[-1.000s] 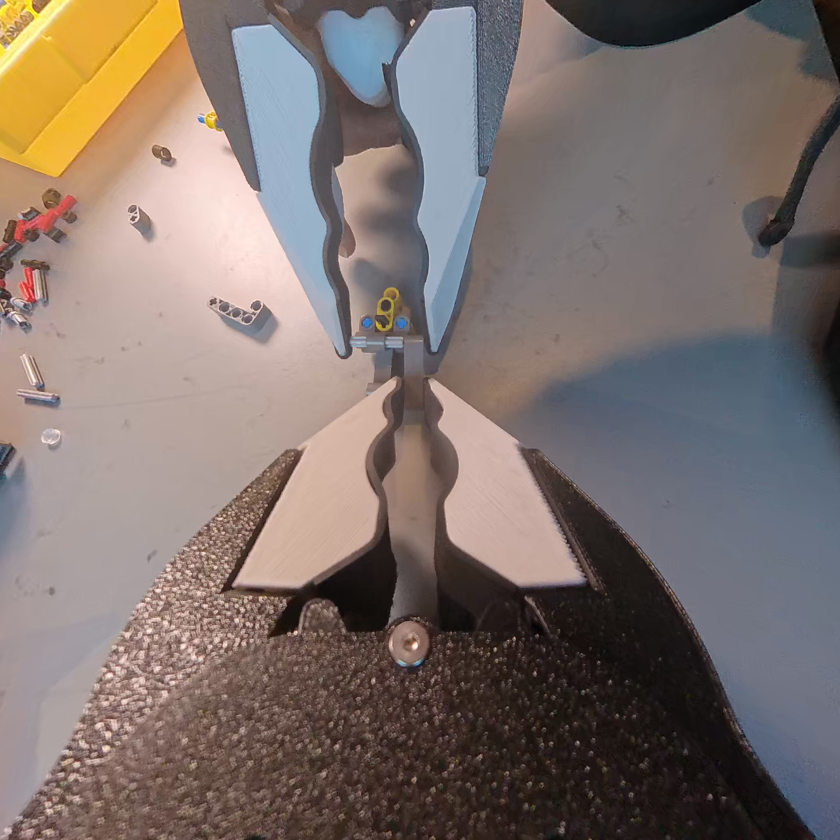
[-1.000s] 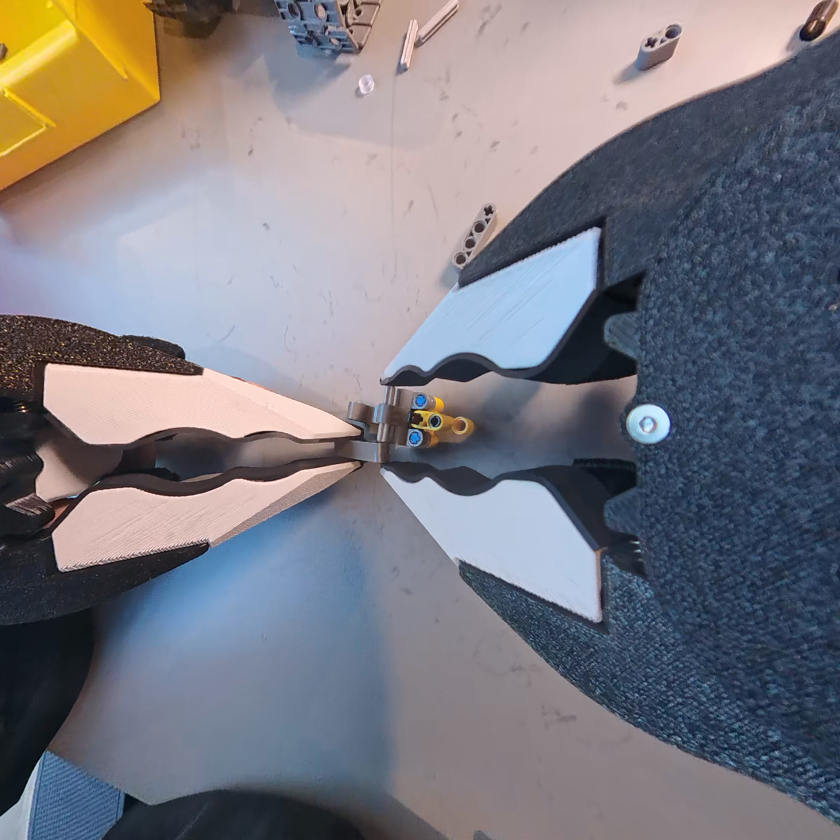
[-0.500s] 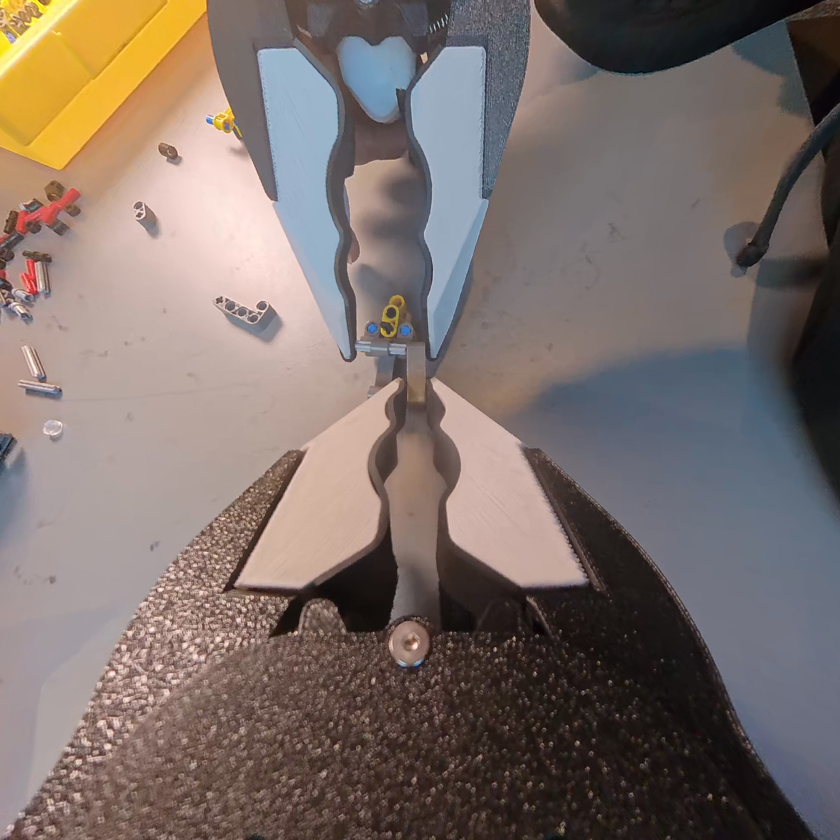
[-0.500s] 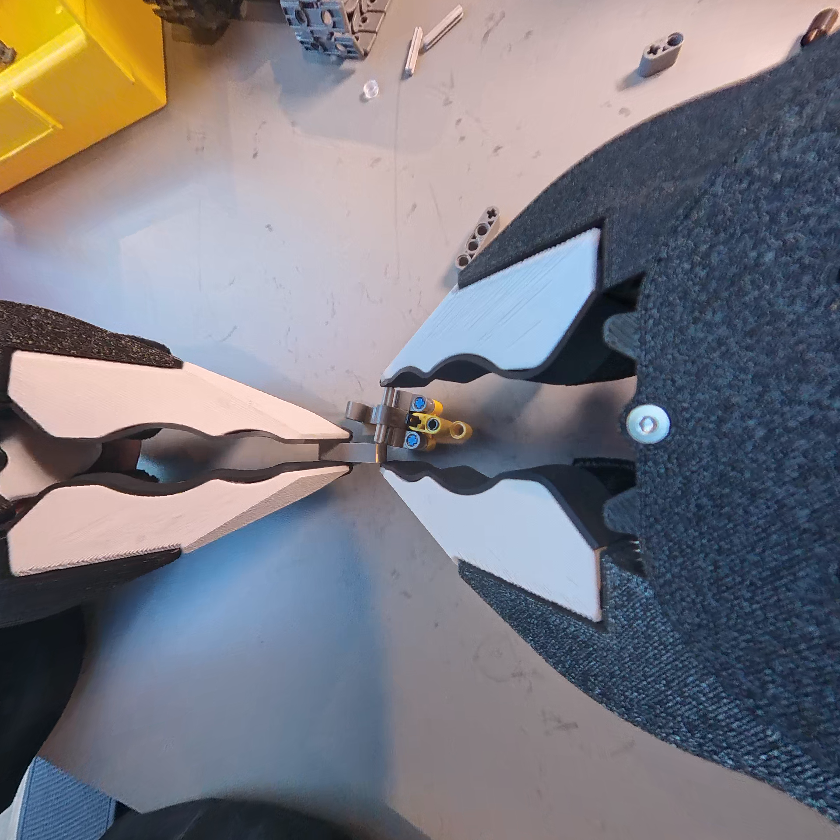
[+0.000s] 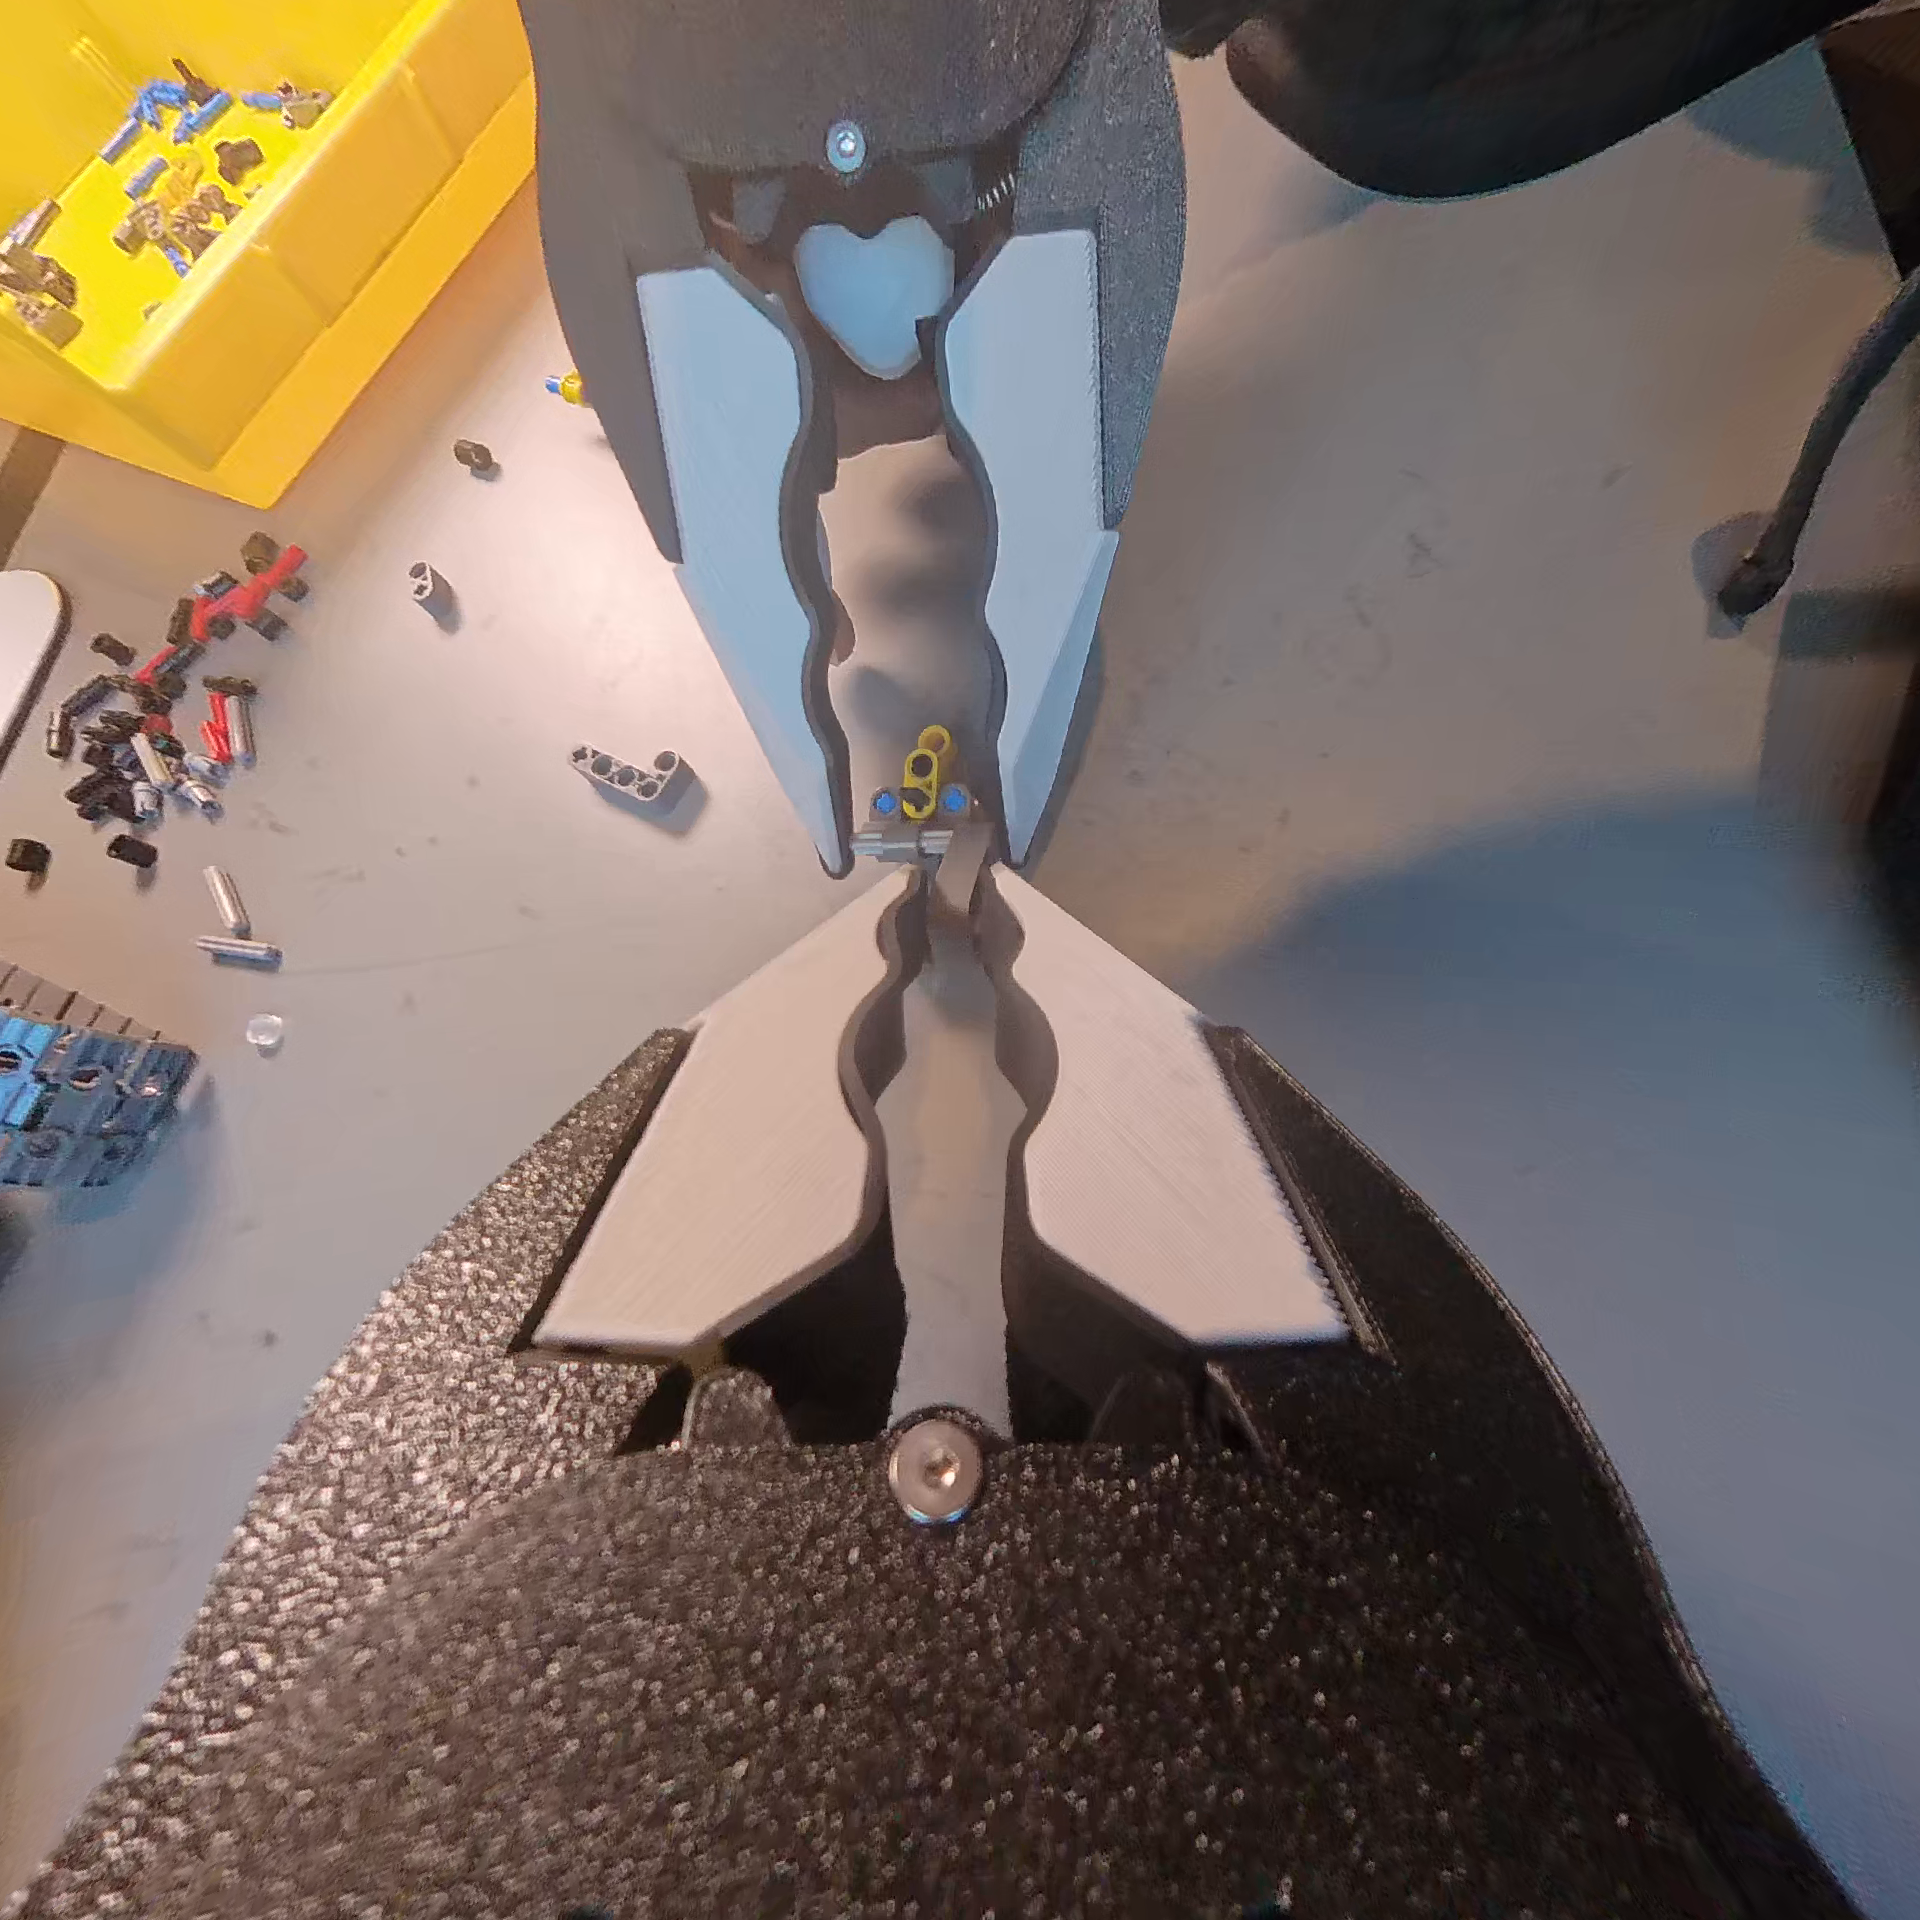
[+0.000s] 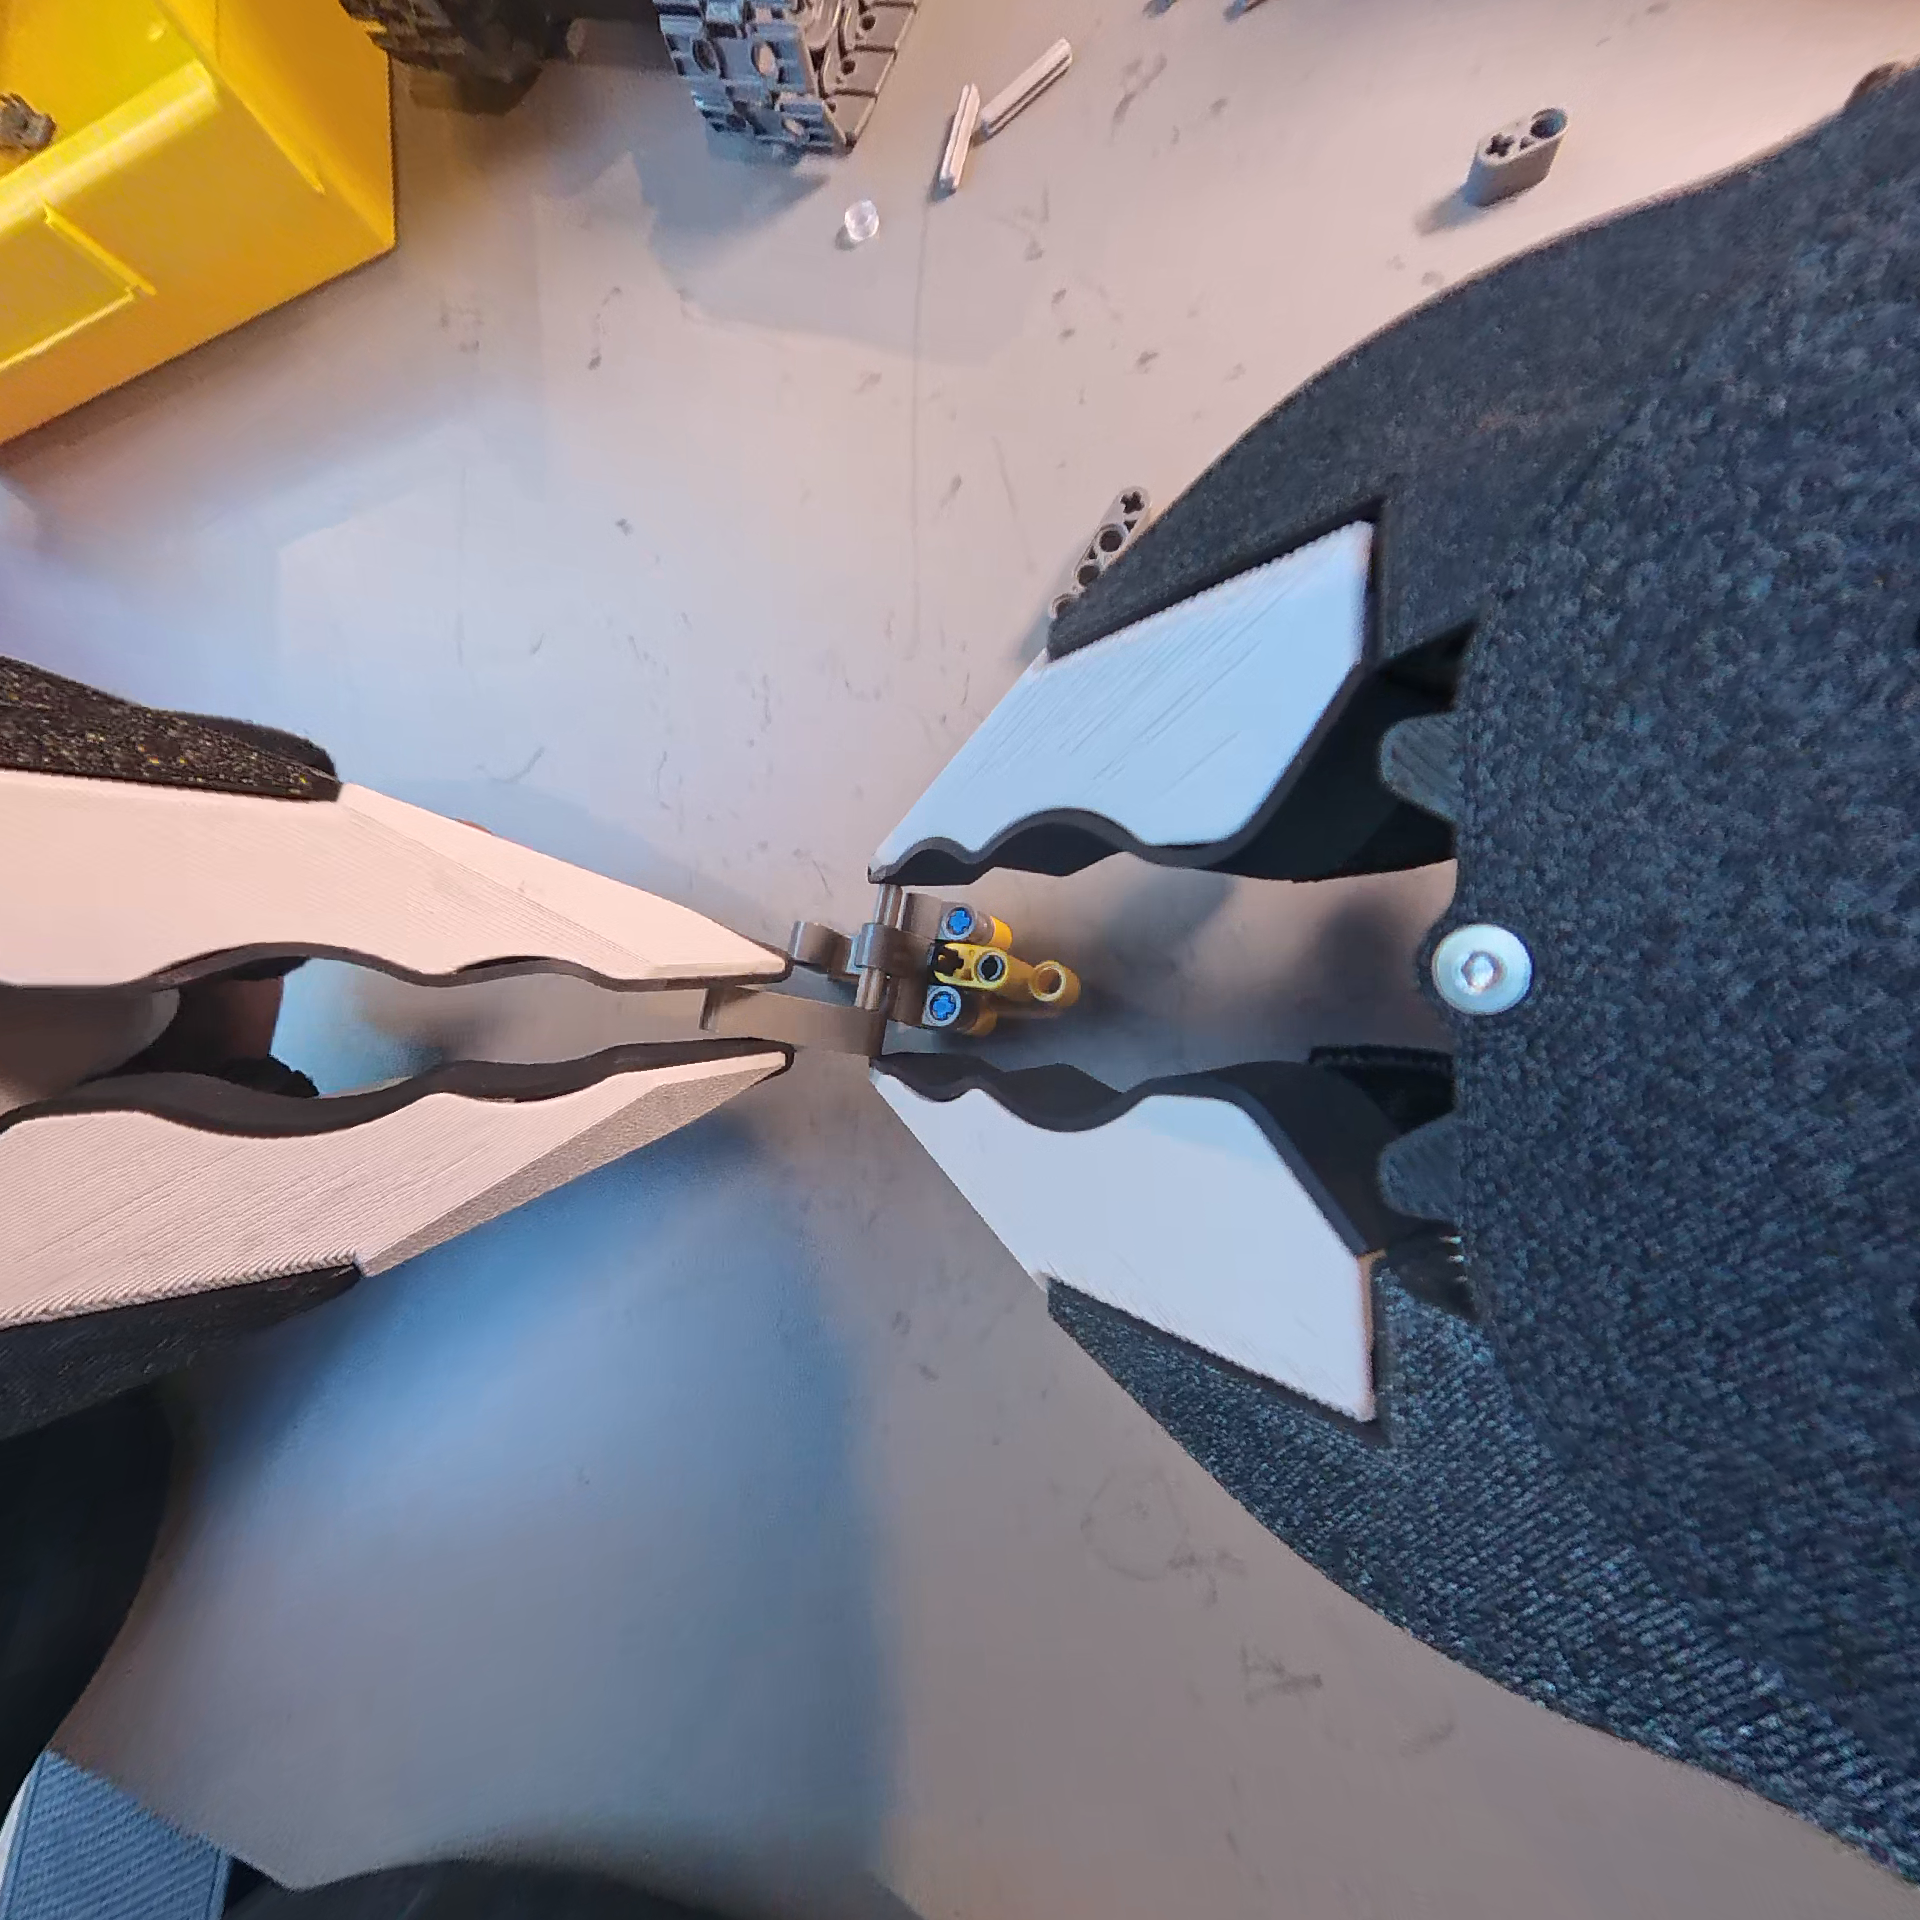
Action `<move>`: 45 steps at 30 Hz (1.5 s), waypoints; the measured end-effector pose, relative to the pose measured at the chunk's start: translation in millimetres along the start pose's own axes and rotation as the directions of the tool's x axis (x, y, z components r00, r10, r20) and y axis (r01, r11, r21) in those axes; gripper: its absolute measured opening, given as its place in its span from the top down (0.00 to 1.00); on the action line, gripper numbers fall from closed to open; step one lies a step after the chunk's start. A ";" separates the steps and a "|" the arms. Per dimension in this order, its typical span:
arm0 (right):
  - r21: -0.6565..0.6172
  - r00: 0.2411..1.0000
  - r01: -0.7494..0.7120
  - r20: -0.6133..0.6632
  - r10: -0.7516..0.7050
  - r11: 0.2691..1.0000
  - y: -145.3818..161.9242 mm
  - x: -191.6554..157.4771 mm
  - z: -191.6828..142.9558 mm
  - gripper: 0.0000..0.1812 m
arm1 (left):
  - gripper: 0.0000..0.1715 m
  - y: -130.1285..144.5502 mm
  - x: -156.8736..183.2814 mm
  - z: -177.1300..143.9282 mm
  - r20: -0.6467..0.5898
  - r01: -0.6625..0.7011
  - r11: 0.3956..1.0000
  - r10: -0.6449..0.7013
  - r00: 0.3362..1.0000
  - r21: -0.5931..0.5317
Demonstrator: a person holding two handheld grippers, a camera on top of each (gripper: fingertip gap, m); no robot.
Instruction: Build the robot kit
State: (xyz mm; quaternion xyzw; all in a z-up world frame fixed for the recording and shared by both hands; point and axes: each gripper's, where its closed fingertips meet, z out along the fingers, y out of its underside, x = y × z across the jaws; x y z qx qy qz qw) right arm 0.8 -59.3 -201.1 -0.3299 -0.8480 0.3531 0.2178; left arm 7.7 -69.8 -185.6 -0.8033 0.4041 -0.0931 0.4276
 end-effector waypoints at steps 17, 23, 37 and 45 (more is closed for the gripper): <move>-0.051 0.997 0.064 -0.044 -0.066 0.997 3.8 5.1 -1.5 0.82 | 0.95 -5.0 -3.5 3.7 0.050 -0.057 0.998 0.058 0.997 -0.040; -0.063 0.996 0.070 -0.048 -0.073 0.996 3.7 5.5 -1.2 0.83 | 0.95 -9.5 -5.0 5.1 0.047 -0.063 0.997 0.065 0.997 -0.050; -0.030 0.999 0.021 -0.027 -0.022 0.999 4.9 6.6 -2.4 0.83 | 0.95 -10.1 -5.3 6.3 0.133 -0.240 0.969 0.246 0.960 -0.059; 0.008 0.999 -0.031 0.011 0.031 0.999 1.3 5.7 -6.0 0.82 | 0.95 -8.6 -2.8 9.1 0.151 -0.324 0.944 0.330 0.932 -0.068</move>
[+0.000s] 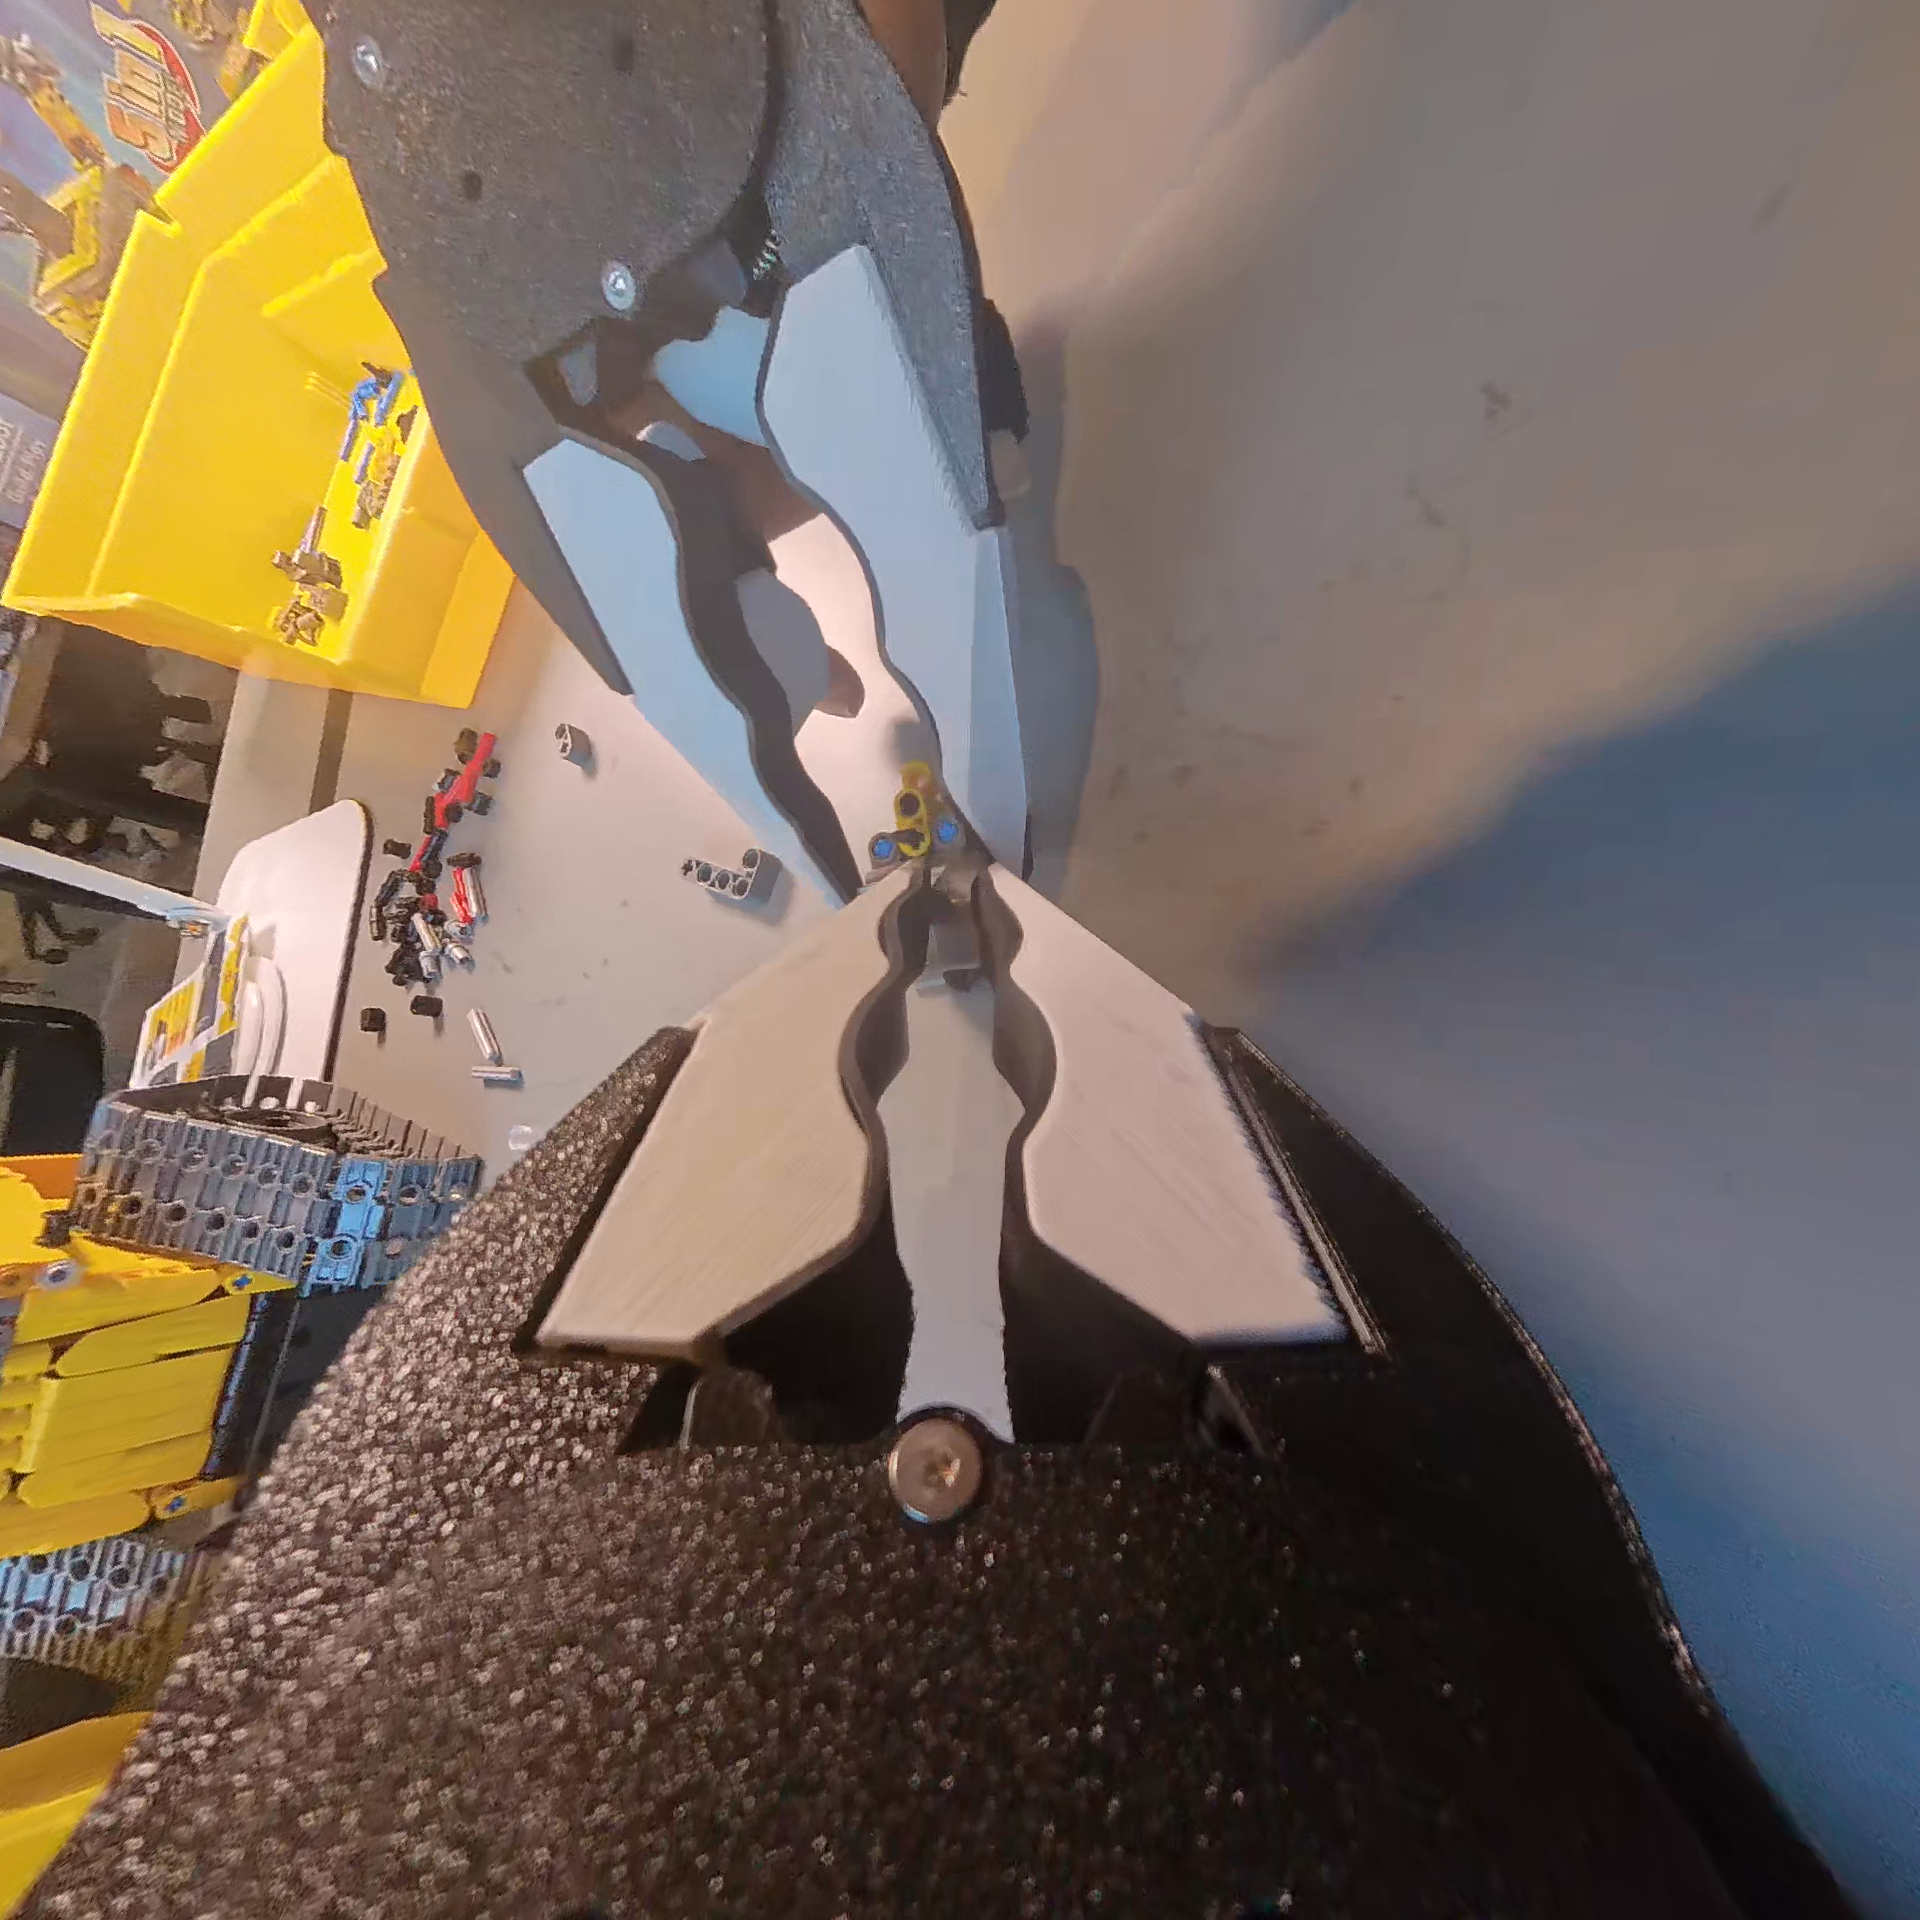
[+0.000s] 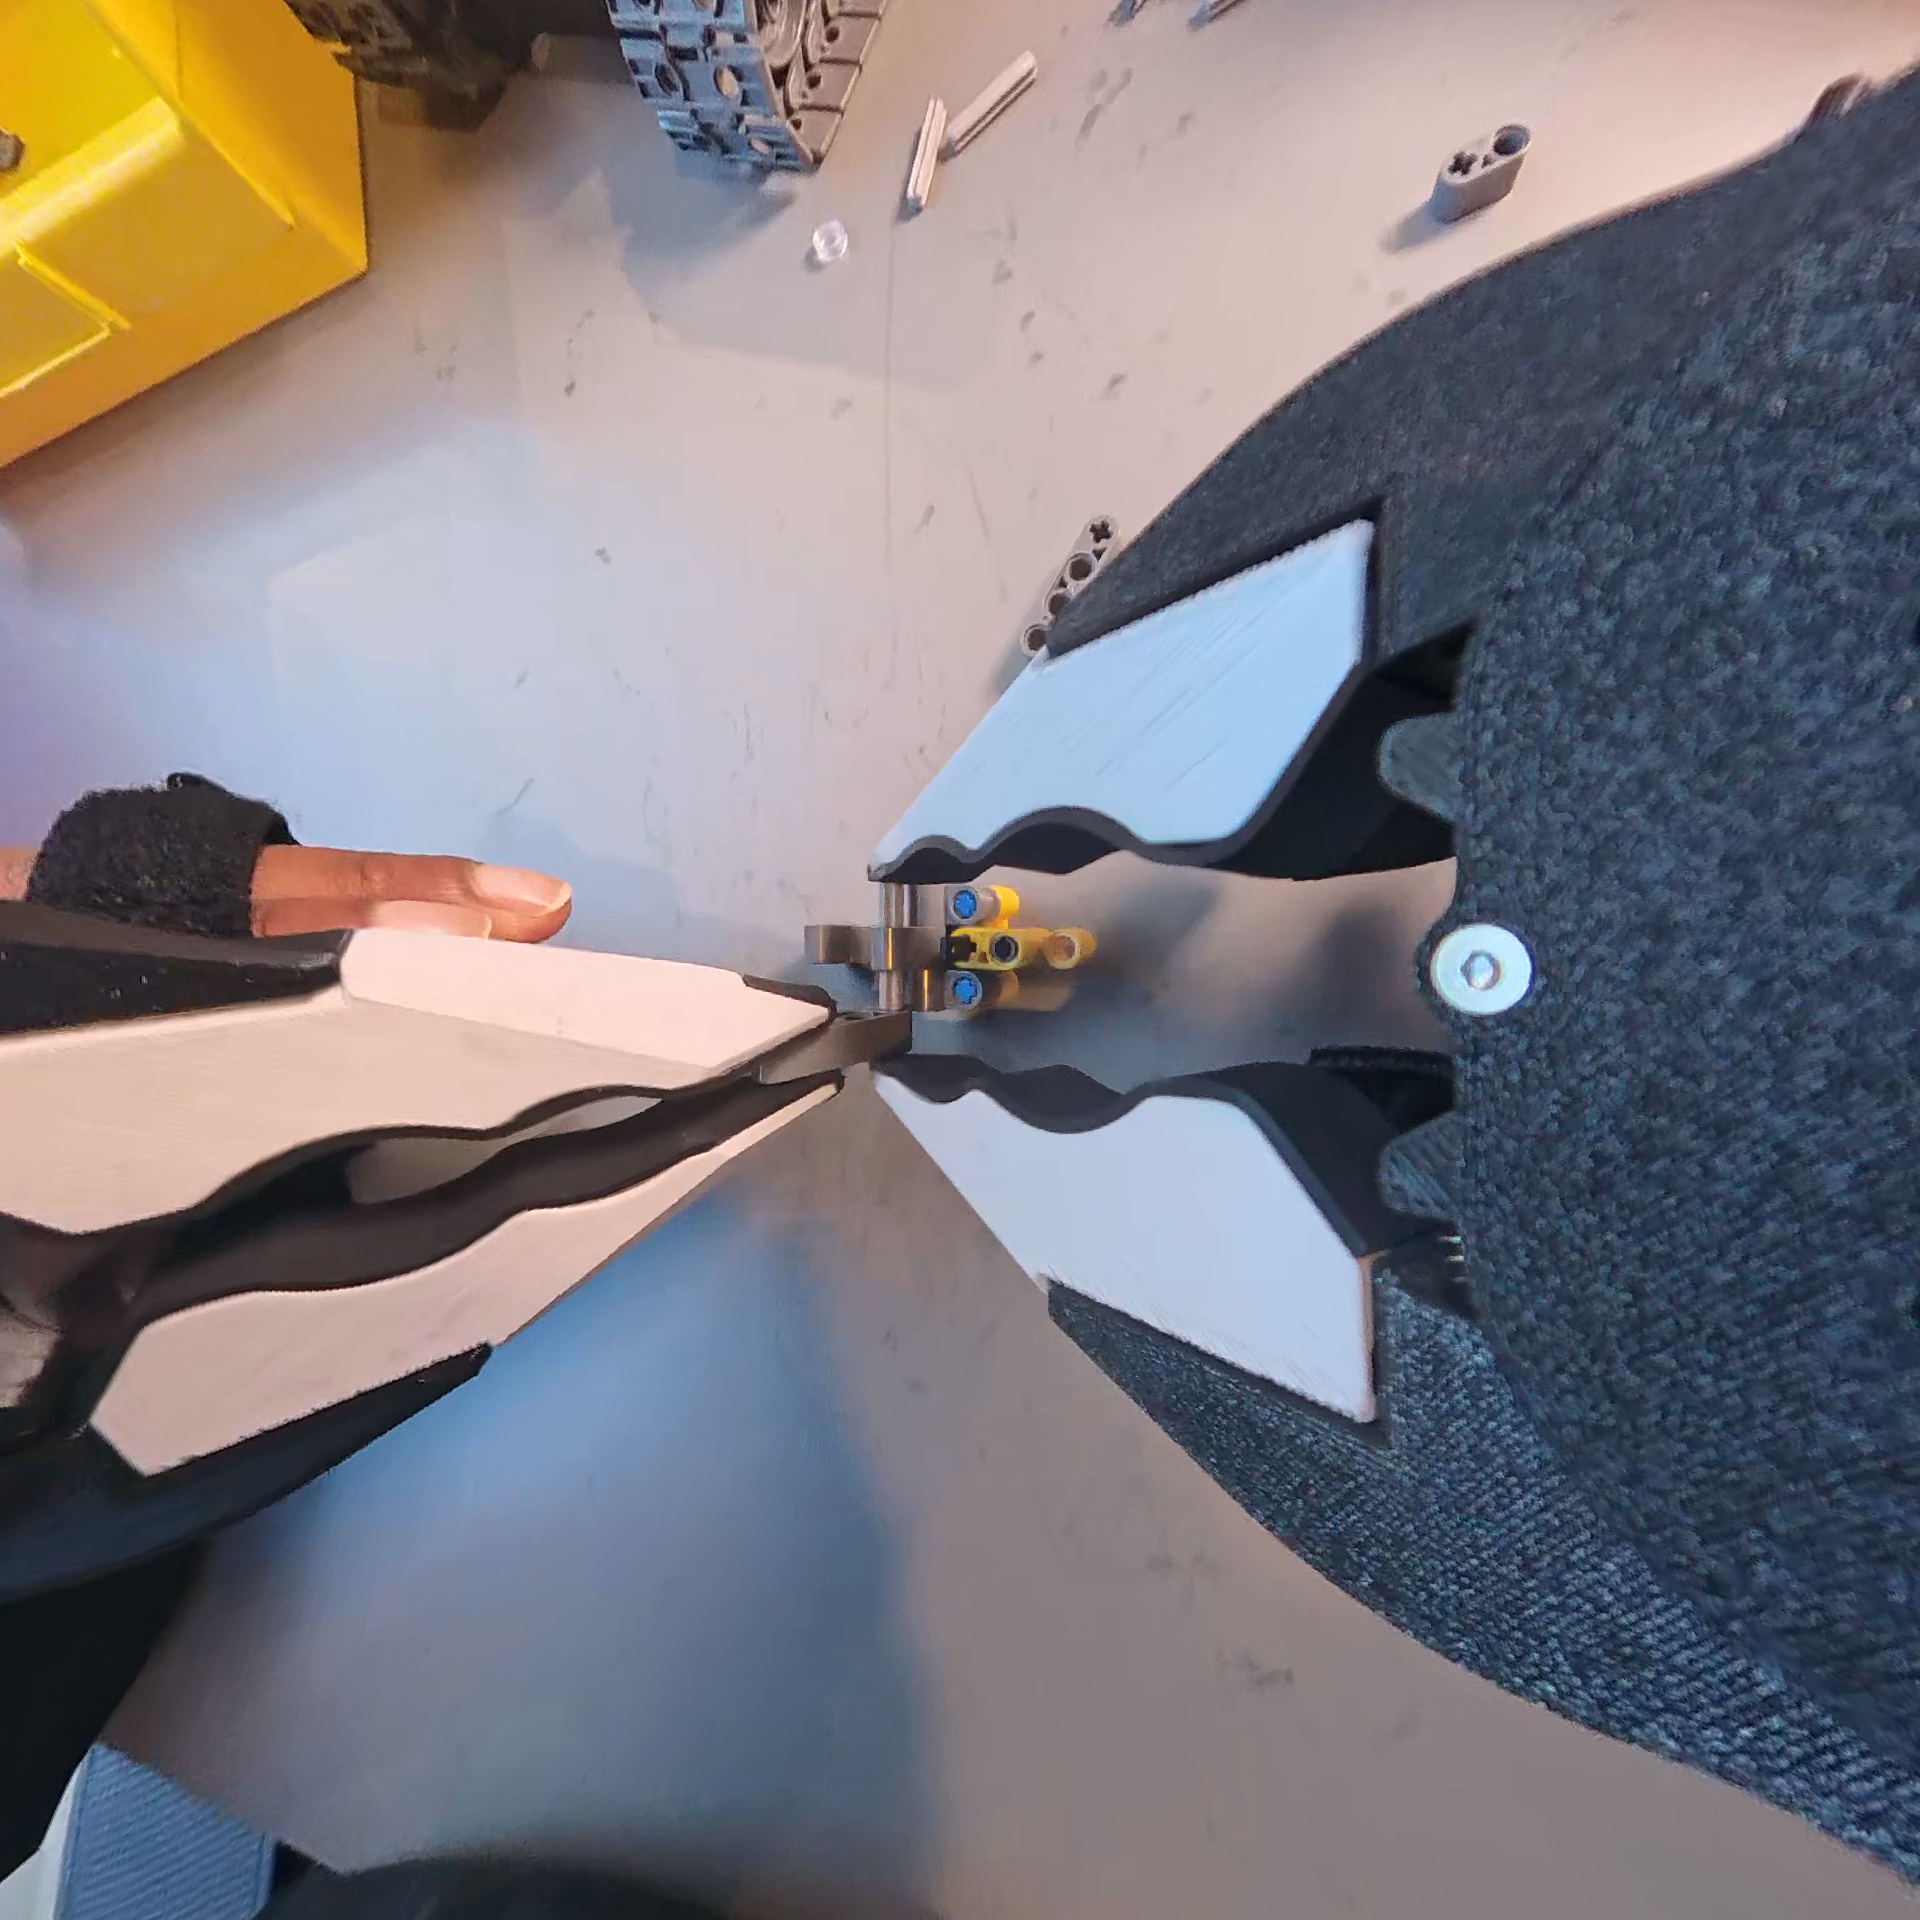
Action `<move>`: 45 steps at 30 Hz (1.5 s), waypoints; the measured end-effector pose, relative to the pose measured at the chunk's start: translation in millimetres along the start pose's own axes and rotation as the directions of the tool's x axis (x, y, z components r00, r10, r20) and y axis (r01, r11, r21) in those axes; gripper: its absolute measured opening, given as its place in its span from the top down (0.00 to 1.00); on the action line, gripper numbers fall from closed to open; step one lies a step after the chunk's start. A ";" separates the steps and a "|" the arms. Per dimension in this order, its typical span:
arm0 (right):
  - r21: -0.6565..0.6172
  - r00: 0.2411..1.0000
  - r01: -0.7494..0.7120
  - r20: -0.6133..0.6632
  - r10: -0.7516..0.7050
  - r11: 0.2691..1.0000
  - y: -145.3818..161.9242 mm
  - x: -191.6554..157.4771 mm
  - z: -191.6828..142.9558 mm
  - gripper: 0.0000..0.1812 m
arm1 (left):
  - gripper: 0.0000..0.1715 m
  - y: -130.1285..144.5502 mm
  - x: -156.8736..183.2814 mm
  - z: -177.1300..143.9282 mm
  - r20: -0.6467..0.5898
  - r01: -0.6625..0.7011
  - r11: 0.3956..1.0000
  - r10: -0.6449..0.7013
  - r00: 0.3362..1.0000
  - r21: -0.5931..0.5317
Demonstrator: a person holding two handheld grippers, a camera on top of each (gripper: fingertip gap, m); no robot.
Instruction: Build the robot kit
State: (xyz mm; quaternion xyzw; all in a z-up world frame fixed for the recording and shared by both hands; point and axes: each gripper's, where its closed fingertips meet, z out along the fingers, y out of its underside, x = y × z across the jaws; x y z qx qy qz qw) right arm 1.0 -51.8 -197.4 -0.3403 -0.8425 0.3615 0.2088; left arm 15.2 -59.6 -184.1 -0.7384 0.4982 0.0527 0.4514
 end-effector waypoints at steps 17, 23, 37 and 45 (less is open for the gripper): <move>0.054 0.999 0.022 -0.039 -0.020 0.998 -2.0 5.2 0.5 0.84 | 0.95 4.0 -5.4 0.0 0.029 -0.022 1.000 0.023 0.999 -0.003; 0.077 0.999 -0.051 0.023 0.049 0.996 -0.3 8.0 -0.2 0.83 | 0.95 2.3 -10.4 1.2 0.073 -0.113 0.994 0.111 0.991 0.012; 0.077 0.998 0.045 -0.053 -0.041 0.996 -0.5 13.4 1.5 0.84 | 0.95 4.3 -14.2 3.2 0.098 -0.173 0.985 0.171 0.980 0.004; 0.078 0.999 0.017 -0.036 -0.014 0.997 -0.1 16.9 1.3 0.84 | 0.93 5.6 -17.5 3.4 0.117 -0.092 0.996 0.089 0.989 0.021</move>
